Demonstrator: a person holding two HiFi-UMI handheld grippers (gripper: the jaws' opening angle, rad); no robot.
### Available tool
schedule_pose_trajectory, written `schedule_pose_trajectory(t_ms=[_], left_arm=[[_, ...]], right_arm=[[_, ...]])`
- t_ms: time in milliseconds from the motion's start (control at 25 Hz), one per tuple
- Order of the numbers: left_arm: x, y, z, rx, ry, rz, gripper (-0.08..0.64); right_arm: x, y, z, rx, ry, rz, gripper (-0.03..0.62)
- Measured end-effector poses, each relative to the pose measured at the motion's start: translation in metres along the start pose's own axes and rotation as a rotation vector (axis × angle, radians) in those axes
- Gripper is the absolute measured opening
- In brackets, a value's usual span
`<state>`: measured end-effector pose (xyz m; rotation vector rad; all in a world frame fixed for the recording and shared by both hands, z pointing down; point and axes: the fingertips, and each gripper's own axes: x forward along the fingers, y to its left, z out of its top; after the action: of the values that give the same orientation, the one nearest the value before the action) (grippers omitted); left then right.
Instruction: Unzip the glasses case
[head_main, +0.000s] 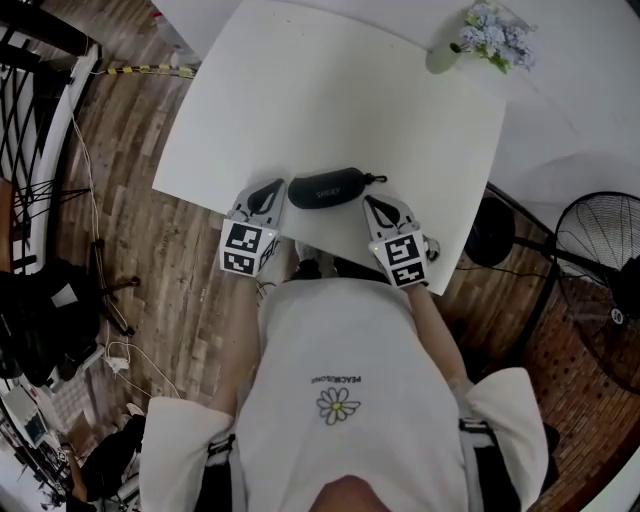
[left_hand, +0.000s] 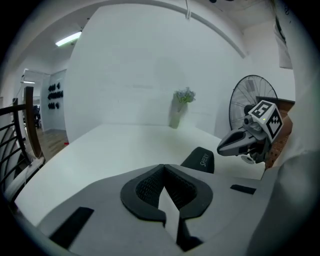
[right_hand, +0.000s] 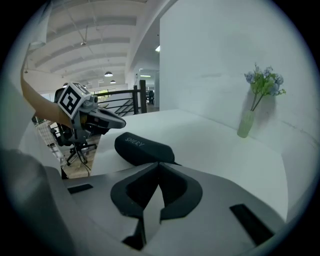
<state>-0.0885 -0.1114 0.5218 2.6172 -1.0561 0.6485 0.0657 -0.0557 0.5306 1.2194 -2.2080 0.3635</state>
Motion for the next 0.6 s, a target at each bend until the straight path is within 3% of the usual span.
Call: schedule_pose_trajectory(t_ms=[200, 400, 600], left_arm=[[0.006, -0.008, -0.019, 0.064, 0.093, -0.026, 0.015], [0.009, -0.013, -0.026, 0.079, 0.119, -0.051, 0.015], [0.010, -0.014, -0.032, 0.145, 0.160, -0.065, 0.015]], right_arm=[[0.012, 0.013, -0.013, 0.015, 0.055, 0.024, 0.008], [0.017, 0.013, -0.017, 0.000, 0.073, 0.030, 0.008], [0.023, 0.010, -0.015, 0.009, 0.065, 0.030, 0.008]])
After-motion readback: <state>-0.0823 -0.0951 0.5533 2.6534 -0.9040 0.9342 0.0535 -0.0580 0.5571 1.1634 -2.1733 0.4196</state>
